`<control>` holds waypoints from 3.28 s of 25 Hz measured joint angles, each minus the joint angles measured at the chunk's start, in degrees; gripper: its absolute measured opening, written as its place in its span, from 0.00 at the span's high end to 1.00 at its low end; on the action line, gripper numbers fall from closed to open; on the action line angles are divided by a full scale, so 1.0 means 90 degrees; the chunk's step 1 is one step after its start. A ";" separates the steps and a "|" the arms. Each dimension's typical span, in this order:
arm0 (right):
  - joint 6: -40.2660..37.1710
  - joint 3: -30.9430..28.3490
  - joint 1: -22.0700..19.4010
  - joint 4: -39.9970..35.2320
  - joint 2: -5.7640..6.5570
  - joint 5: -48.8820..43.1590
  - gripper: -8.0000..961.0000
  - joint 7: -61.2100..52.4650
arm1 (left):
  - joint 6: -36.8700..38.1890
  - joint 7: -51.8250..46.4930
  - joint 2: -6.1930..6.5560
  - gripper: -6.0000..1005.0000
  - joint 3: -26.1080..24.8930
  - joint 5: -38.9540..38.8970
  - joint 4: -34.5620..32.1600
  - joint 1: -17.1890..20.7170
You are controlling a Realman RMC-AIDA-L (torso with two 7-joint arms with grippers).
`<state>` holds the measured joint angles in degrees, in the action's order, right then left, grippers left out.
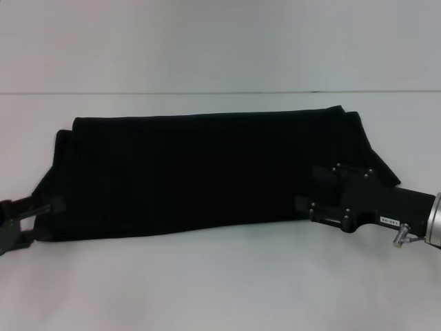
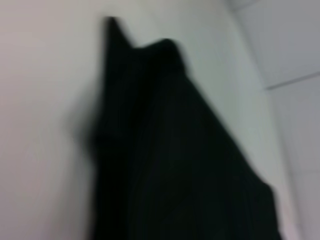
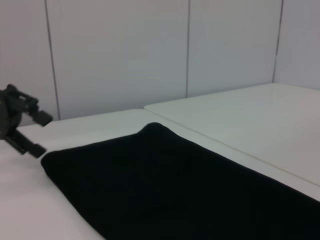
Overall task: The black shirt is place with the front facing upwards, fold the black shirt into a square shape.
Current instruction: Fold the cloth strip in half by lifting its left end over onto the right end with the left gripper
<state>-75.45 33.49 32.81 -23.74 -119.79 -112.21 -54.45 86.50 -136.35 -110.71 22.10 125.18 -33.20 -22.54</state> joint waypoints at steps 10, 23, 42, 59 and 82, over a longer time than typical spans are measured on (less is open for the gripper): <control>0.0084 0.0104 0.0039 0.0123 0.0000 -0.0003 0.24 0.0001 | -0.0505 -0.1121 0.0077 0.14 0.0001 0.1116 -0.0351 -0.0231; 0.0132 0.0115 0.0023 0.0179 0.0000 -0.0003 0.24 0.0005 | -0.0866 -0.1333 0.0019 0.14 0.0015 0.1119 -0.0028 -0.0364; 0.0042 0.0117 0.0033 0.0264 0.0000 0.0005 0.24 -0.0032 | -0.1335 -0.1480 0.0014 0.16 0.0234 0.1132 0.0273 -0.0806; 0.0015 0.0117 0.0038 0.0264 0.0000 0.0004 0.24 -0.0053 | -0.1494 -0.1428 -0.0040 0.67 0.0650 0.1253 -0.0001 -0.0877; 0.0014 0.0093 -0.0035 0.0185 0.0046 0.0029 0.24 -0.0279 | -0.1790 -0.1500 0.0243 0.96 0.0319 0.1215 -0.0543 -0.0845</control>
<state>-75.32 34.33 32.49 -22.08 -119.38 -111.95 -56.96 70.39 -149.85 -108.52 24.98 136.11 -38.09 -30.14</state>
